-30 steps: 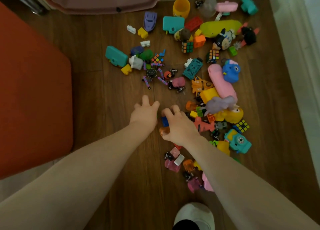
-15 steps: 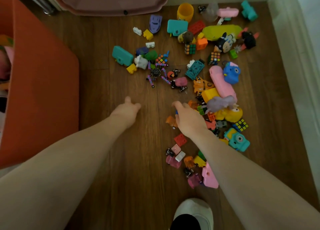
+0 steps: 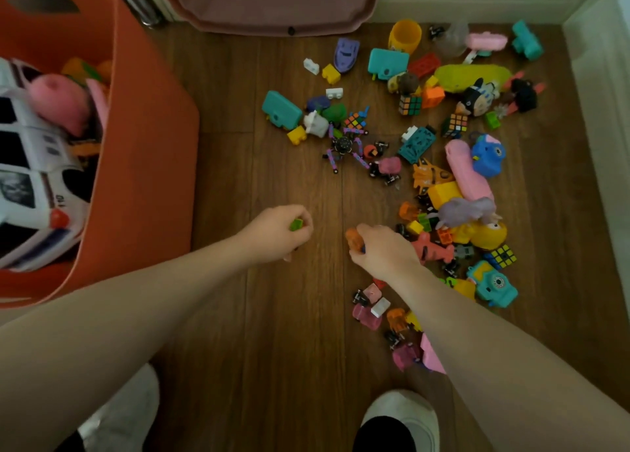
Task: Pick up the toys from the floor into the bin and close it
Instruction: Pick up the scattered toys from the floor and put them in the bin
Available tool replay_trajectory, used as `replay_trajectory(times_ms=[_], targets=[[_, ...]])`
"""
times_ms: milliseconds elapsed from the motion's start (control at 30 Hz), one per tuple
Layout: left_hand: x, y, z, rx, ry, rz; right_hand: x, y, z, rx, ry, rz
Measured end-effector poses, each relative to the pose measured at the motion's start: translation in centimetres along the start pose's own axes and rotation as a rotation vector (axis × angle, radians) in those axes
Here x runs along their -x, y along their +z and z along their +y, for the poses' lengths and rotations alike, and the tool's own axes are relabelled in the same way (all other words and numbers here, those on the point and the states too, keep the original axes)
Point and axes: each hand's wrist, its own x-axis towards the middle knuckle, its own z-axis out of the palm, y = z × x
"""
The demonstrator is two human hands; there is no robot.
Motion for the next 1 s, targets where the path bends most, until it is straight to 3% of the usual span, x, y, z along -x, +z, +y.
replay_trajectory(times_ms=[133, 233, 433, 633, 767, 1000], targets=[[2.4, -4.6, 1.5, 0.161, 0.026, 0.105, 0.6, -3.2, -3.3, -0.619, 0.106, 0.103], [4.4, -9.5, 2.8, 0.141, 0.137, 0.266, 1.6, -6.9, -7.9, -1.093, 0.189, 0.03], [7.4, -16.5, 0.5, 0.139, 0.135, 0.49, 2.4, -12.9, -18.2, -1.158, -0.037, -0.042], [8.4, -22.3, -5.1, 0.177, 0.033, 0.821, 1.2, -15.6, -28.0, -1.002, -0.161, 0.065], [7.5, -24.4, -7.7, 0.345, -0.047, 0.819, -0.6, -15.3, -32.2, -0.959, -0.166, 0.139], [8.8, -21.4, -8.4, -0.07, 0.132, 0.901, -0.5, -13.9, -30.9, -1.027, -0.208, 0.2]])
